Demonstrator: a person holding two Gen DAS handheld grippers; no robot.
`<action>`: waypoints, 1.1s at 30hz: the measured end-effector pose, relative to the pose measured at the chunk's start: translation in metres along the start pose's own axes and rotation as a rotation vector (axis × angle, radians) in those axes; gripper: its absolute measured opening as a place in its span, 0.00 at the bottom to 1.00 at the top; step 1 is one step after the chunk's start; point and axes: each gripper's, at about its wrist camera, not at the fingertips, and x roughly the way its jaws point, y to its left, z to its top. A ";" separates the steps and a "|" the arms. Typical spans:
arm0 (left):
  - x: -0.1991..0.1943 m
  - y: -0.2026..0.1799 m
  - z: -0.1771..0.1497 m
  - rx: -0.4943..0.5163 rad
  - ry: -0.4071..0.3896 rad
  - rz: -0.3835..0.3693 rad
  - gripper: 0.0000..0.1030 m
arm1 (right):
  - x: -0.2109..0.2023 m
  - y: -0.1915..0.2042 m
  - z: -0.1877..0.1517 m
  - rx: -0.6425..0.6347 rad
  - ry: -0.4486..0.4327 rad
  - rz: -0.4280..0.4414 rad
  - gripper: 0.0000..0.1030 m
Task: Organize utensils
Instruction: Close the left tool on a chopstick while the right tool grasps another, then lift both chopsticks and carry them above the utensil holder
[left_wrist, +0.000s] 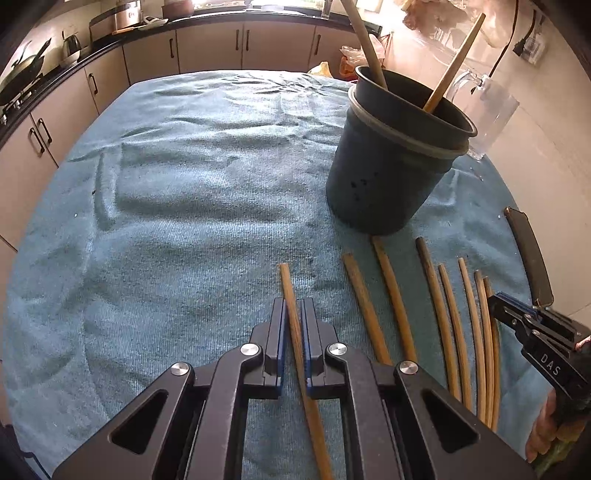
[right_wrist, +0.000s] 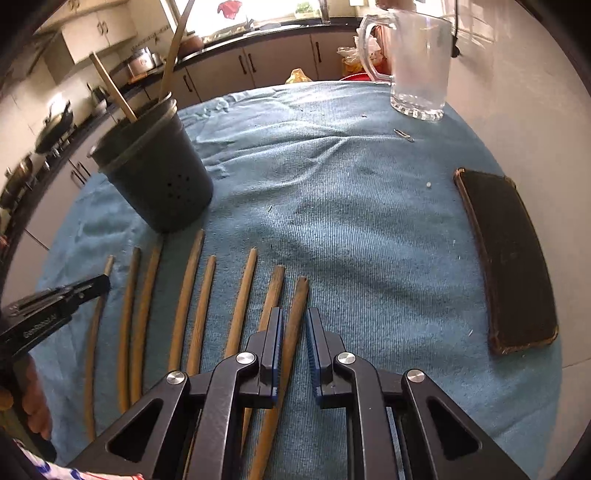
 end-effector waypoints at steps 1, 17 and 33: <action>0.001 -0.002 0.001 0.006 0.004 0.005 0.07 | 0.001 0.002 0.003 -0.015 0.012 -0.013 0.13; -0.034 0.004 -0.003 -0.026 -0.103 -0.038 0.05 | -0.017 -0.002 0.015 0.021 -0.036 0.014 0.07; -0.200 -0.008 -0.064 0.012 -0.459 -0.069 0.05 | -0.170 0.008 -0.045 0.008 -0.402 0.077 0.07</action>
